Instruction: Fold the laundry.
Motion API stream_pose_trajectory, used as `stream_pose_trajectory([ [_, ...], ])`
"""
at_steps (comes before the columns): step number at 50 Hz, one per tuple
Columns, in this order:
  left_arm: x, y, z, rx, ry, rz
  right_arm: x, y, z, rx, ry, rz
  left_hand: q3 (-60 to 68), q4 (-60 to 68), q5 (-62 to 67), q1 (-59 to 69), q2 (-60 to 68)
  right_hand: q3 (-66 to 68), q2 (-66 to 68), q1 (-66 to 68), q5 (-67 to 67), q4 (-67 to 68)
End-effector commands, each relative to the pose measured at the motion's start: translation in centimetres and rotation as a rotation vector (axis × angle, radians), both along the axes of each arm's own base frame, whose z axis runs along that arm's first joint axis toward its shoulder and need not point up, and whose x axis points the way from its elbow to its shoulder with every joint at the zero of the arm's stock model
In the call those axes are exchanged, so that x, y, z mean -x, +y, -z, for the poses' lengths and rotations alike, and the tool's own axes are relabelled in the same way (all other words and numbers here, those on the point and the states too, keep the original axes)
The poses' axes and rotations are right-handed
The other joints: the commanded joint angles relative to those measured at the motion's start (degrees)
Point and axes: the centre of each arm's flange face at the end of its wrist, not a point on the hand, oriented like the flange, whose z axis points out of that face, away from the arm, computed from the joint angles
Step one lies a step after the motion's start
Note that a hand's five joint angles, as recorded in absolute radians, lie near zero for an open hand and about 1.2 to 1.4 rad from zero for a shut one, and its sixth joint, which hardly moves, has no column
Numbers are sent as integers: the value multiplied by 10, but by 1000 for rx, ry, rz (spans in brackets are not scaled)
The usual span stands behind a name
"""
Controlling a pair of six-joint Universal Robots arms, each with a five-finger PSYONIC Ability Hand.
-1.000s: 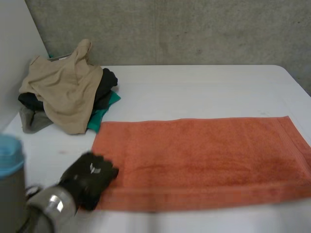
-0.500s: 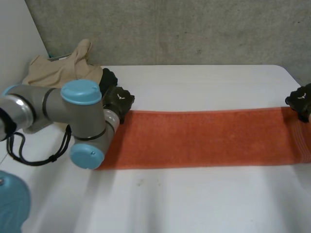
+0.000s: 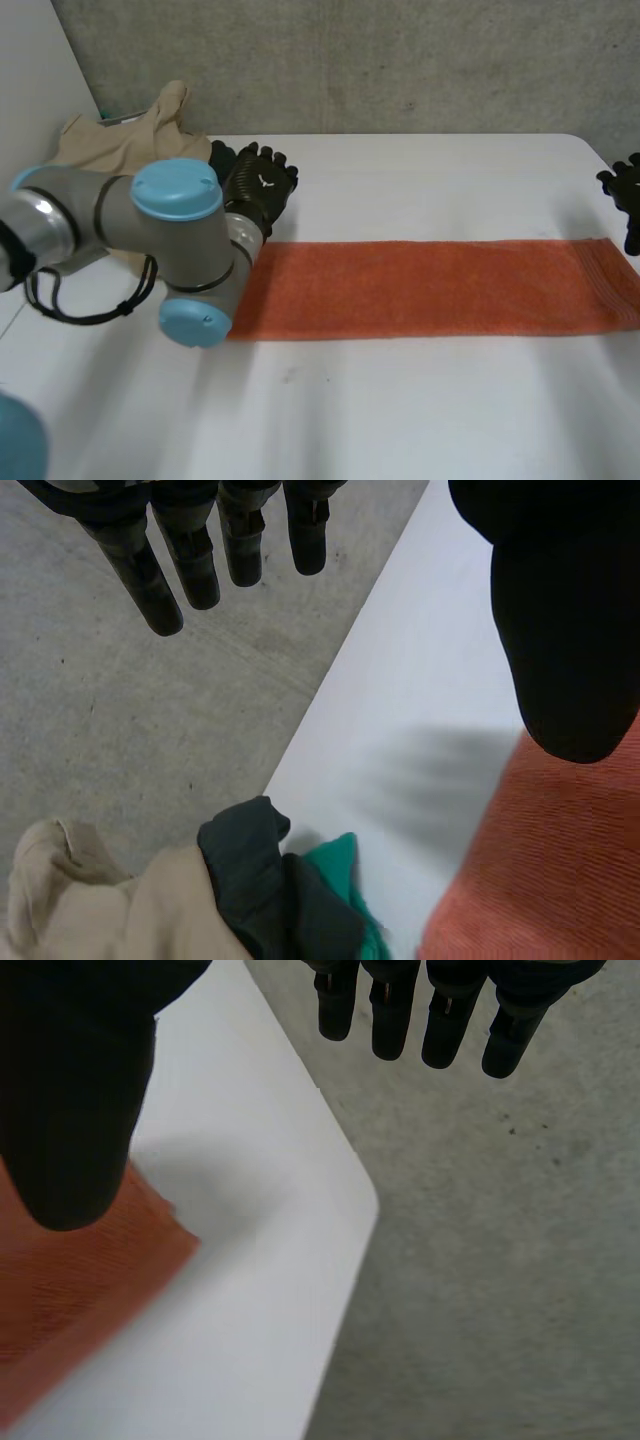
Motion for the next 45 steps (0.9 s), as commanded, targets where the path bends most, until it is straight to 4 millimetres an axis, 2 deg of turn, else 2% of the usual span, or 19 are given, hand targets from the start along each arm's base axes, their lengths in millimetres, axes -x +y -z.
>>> stream_pose_trajectory([
  [1, -27, 42, -9, -102, 59, -3, 32, 39, -3, -181, -155, -59, -22, -16, -29, -10, -19, -23, -26, -35, -29, -23],
  [2, -29, 47, -7, -115, 66, -4, 41, 43, 1, -207, -173, -49, -22, -16, -29, -10, -19, -23, -26, -35, -29, -23],
  [6, -37, 61, -6, -145, 110, -7, 54, 48, 11, -234, -185, -28, -22, -16, -29, -10, -19, 16, 14, 5, 10, 17],
  [8, -41, 66, -2, -153, 123, -9, 56, 49, 14, -237, -182, -21, -22, -16, -29, -10, -19, 18, 15, 6, 12, 18],
  [14, -44, 72, 7, -161, 121, -10, 64, 47, 42, -284, -137, -18, -22, -16, -29, -10, -19, 63, 61, 52, 57, 64],
  [20, -45, 72, 7, -160, 123, -11, 72, 41, 55, -297, -123, -13, -22, -16, -29, -10, -19, 411, 408, 399, 405, 411],
  [21, -45, 72, 6, -157, 125, -13, 77, 37, 55, -293, -119, 3, -22, -16, -29, -10, -19, 635, 632, 623, 628, 635],
  [24, -46, 73, -2, -142, 135, -11, 88, 32, 51, -272, -114, 37, -22, -16, -29, -10, -19, 677, 674, 665, 671, 677],
  [25, -46, 74, -3, -138, 138, -10, 103, 29, 47, -245, -96, 90, -22, -16, -29, -10, -19, 677, 674, 665, 671, 677],
  [28, -48, 76, -12, -122, 149, -8, 127, 23, 39, -181, -43, 187, -22, -16, -29, -10, -19, 677, 674, 665, 671, 677],
  [29, -48, 77, -13, -119, 151, -8, 141, 19, 28, -124, 5, 252, -22, -16, -29, -10, -19, 677, 674, 665, 671, 677],
  [33, -52, 83, -19, -111, 157, -6, 156, 13, 2, -26, 123, 350, -22, -16, -29, -10, -19, 677, 674, 665, 671, 677],
  [35, -55, 86, -21, -111, 158, -7, 157, 13, -1, -20, 149, 361, -22, -16, -29, -10, -19, 677, 674, 665, 671, 677],
  [37, -57, 87, -21, -114, 157, -11, 151, 14, 1, -28, 157, 347, -22, -16, -29, -10, -19, 677, 674, 665, 671, 677],
  [39, -60, 89, -20, -116, 155, -15, 133, 15, 2, -32, 148, 305, -22, -16, -29, -10, -19, 677, 674, 665, 671, 677],
  [40, -60, 90, -21, -116, 157, -16, 99, 15, -5, -8, 141, 224, -22, -16, -29, -10, -19, 677, 674, 665, 671, 677],
  [43, -62, 92, -24, -111, 162, -17, 43, 22, -19, 45, 117, 85, -22, -16, -29, -10, -19, 677, 674, 665, 671, 677],
  [44, -63, 93, -25, -110, 164, -17, 6, 30, -28, 83, 88, -12, -22, -16, -29, -10, -19, 677, 674, 665, 671, 677],
  [45, -63, 93, -25, -111, 166, -17, -7, 33, -31, 97, 74, -50, -22, -16, -29, -10, -19, 677, 674, 665, 671, 677],
])
